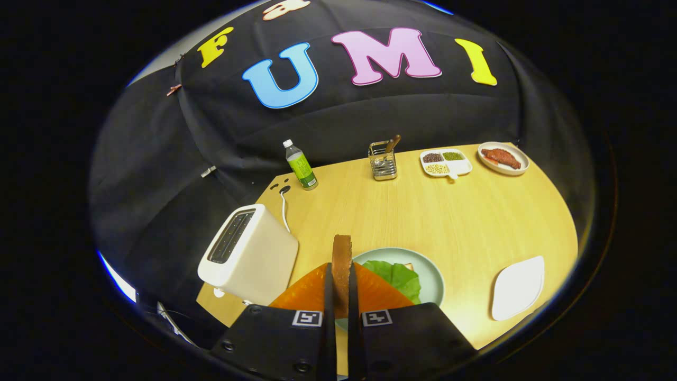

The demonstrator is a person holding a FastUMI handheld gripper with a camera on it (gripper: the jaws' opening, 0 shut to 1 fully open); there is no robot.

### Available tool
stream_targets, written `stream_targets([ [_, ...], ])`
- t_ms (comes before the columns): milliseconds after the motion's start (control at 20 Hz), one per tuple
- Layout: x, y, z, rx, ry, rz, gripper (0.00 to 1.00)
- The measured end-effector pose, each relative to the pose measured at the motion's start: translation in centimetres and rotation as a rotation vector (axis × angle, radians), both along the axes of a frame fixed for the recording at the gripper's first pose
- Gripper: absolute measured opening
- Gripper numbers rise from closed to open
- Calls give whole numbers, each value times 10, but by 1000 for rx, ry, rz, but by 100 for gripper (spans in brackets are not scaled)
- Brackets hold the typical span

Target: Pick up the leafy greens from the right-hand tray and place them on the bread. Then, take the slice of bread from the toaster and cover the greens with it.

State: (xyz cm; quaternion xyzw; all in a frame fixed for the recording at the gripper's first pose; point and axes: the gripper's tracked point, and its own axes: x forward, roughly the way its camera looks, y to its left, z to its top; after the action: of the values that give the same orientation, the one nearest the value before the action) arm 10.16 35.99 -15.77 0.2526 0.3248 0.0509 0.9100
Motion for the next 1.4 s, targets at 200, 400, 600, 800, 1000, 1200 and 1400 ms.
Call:
stream_targets([
  [200,1,-8,-56,29,100,-37,13],
  [400,-13,-49,-108,-166,187,-51,13],
  [600,-14,-58,-134,-283,205,-1,13],
  [800,-12,-65,-144,-369,217,44,18],
  [1000,-11,-86,-150,-474,239,41,68],
  [1200,-12,-92,-145,-478,243,28,79],
  [1400,-19,-96,-122,-412,206,-23,97],
])
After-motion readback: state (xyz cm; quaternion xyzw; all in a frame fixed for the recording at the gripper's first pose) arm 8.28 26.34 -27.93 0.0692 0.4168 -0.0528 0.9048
